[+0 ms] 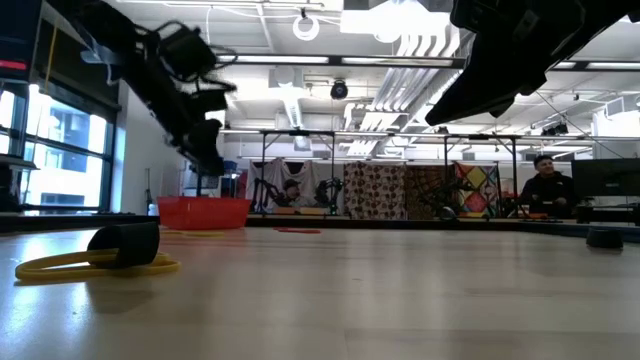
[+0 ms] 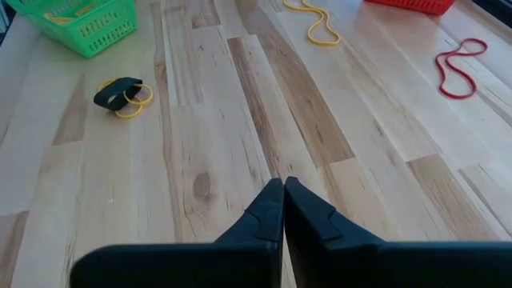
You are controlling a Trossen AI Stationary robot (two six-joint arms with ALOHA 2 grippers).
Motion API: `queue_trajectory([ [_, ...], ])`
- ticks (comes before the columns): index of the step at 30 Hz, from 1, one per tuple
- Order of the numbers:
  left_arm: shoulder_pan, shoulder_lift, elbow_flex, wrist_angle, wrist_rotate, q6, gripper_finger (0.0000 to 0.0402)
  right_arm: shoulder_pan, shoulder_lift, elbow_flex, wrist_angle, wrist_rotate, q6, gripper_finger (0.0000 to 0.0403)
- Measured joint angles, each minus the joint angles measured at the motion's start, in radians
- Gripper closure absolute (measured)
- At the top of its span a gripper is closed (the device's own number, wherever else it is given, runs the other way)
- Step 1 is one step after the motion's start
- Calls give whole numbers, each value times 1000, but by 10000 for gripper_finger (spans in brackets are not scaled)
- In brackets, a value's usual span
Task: Sort rubber bands into baskets
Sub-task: Put the black rubber band into the blue basket
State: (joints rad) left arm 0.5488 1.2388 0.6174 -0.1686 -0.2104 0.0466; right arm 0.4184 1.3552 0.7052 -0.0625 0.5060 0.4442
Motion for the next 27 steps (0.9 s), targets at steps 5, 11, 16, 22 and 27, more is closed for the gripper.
queue_trajectory([
  [5,-184,-97,0,-22,54,10,268,0,6,0,6,1,11,403],
  [11,-465,-165,0,-108,91,-18,268,0,63,0,37,1,11,403],
  [16,-697,-162,0,-152,105,-116,268,0,131,0,68,-5,27,403],
  [22,-931,-119,0,-105,97,-248,268,1,164,0,112,-28,27,403],
  [27,-1059,-43,0,-28,62,-403,268,1,164,0,116,-30,27,403],
])
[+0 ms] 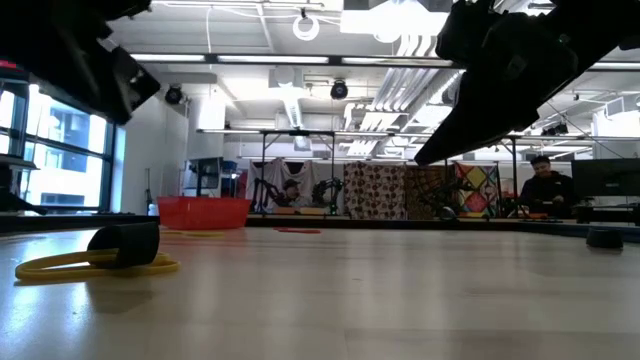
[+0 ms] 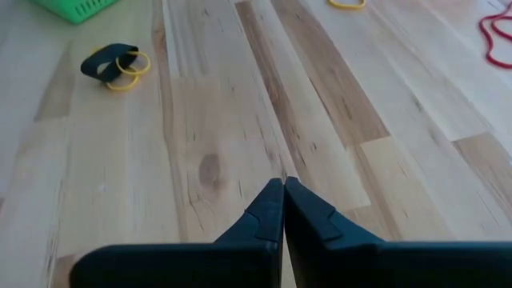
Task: Sort rubber bands into baskets
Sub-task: Put the black rubber band into the blue basket
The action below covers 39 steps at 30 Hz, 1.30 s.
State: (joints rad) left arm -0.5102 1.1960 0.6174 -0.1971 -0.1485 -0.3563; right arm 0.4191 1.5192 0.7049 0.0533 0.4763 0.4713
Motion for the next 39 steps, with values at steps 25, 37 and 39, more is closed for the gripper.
queue_trajectory([
  [25,-102,389,175,7,-129,8,268,0,0,0,11,-2,-1,403],
  [37,-99,529,243,-2,-147,98,268,0,0,0,11,-9,-6,403],
  [39,-98,532,243,-3,-149,98,268,0,0,0,11,-9,-8,403],
])
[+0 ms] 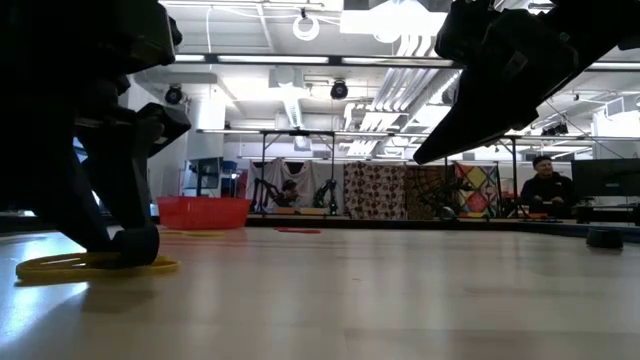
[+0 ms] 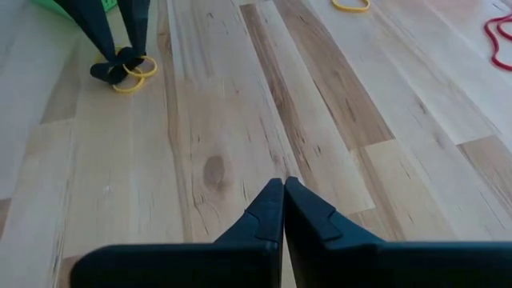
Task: Sort rubber bands into baskets
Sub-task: Put the black rubber band into the blue basket
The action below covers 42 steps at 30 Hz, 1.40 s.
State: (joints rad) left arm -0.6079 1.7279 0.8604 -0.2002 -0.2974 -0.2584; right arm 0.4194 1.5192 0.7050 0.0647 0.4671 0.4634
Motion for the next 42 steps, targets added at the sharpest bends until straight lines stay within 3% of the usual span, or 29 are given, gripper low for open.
queue_trajectory([
  [9,7,1,0,-24,-33,0,281,0,0,0,0,0,0,403],
  [19,6,-1,0,-43,-3,26,394,0,0,0,0,0,0,403],
  [29,6,-67,0,-64,-7,32,399,0,0,0,0,-6,4,403],
  [42,-4,-222,0,-61,-190,54,401,0,0,0,0,-6,8,403],
])
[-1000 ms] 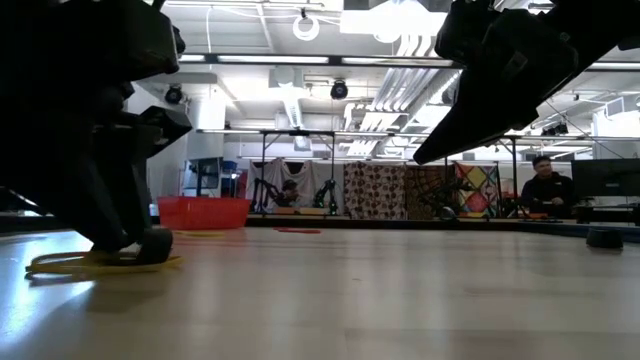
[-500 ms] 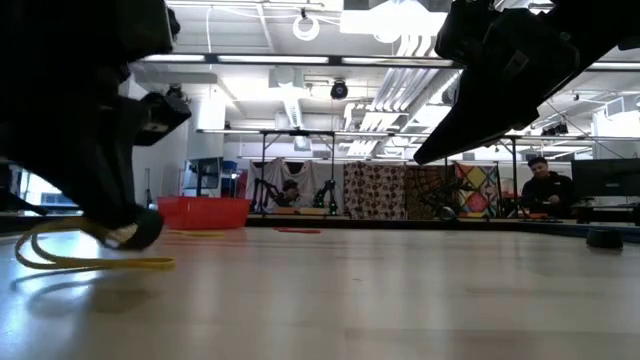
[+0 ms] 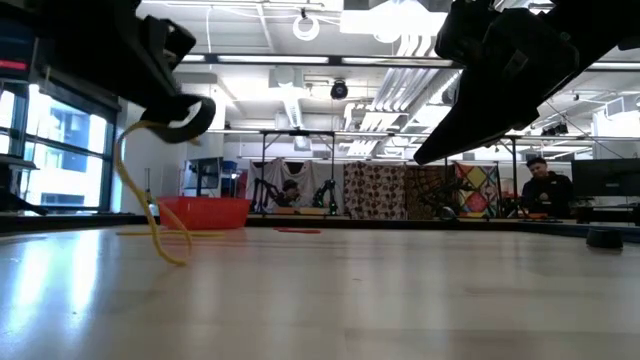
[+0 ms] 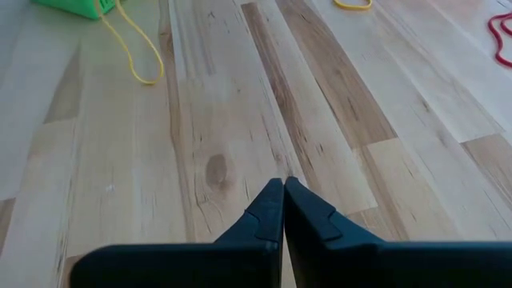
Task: Sort rubber bands into baskets
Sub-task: Put the black rubber band into the blue basket
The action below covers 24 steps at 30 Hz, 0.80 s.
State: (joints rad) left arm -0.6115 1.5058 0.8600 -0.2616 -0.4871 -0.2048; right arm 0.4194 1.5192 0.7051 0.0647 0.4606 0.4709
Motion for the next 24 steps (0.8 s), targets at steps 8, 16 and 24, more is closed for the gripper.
queue_trajectory([
  [8,-3,-1,0,75,-60,32,401,0,0,0,0,0,0,403],
  [16,30,-1,0,136,-98,20,401,0,0,0,0,0,0,403],
  [24,33,-1,0,171,-259,162,401,0,0,0,0,0,0,403],
])
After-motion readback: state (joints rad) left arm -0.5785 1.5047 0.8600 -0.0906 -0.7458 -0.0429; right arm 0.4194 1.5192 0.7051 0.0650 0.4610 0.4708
